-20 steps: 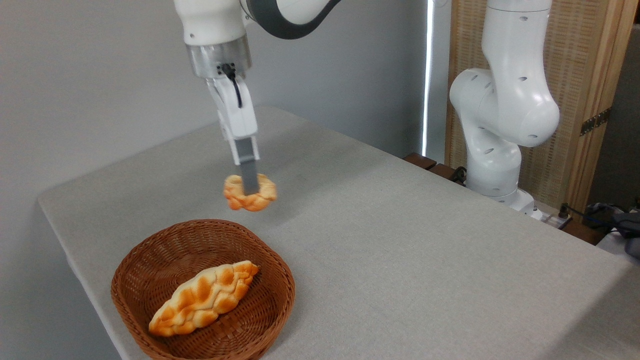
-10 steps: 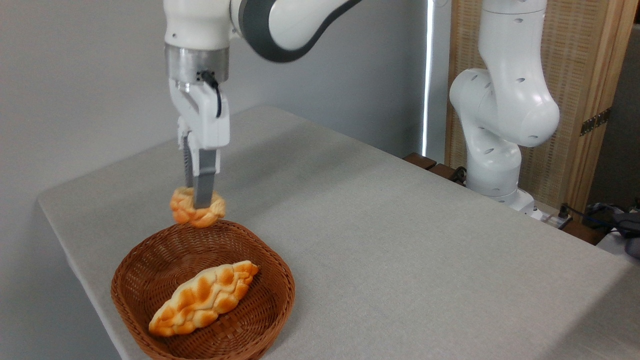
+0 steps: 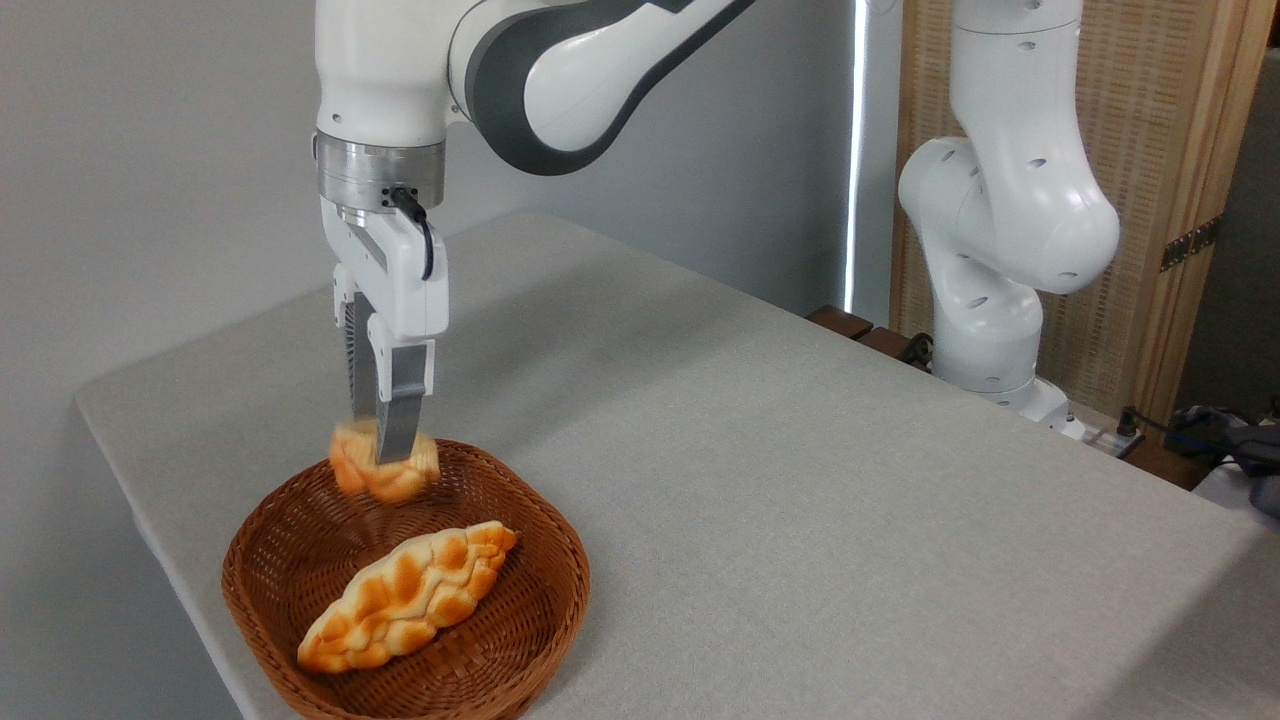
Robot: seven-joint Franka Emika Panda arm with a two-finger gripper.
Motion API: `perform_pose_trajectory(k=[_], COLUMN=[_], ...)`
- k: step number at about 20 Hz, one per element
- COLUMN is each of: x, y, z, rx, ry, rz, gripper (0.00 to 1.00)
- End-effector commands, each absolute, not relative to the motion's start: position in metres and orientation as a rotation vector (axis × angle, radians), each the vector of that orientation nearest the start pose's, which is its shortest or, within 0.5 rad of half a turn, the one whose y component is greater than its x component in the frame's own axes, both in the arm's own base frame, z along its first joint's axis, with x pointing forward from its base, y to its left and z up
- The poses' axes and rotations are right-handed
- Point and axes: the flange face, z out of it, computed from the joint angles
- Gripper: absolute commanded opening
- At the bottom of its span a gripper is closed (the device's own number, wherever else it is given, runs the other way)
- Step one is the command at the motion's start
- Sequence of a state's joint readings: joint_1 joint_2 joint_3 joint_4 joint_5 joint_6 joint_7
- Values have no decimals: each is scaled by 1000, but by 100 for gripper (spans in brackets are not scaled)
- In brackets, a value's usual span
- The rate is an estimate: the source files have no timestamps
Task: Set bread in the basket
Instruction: 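Lower the bun into the basket and open the gripper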
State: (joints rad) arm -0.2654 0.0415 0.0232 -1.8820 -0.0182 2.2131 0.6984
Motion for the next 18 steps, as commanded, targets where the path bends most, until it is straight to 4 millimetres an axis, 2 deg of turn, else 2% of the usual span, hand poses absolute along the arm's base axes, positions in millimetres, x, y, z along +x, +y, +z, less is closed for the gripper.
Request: perform_pose_trajectory(k=[1, 8, 11, 14, 18], x=[586, 587, 584, 580, 566], y=[-142, -134, -132, -124, -119], z=[514, 517, 526, 536, 546], rx=[-2755, -2787, -2846, -2854, -2878], ry=[1347, 1282, 1159, 1131, 1137], rz=[-465, -473, -486, -488, -402], gripper=[100, 100, 100, 100, 100])
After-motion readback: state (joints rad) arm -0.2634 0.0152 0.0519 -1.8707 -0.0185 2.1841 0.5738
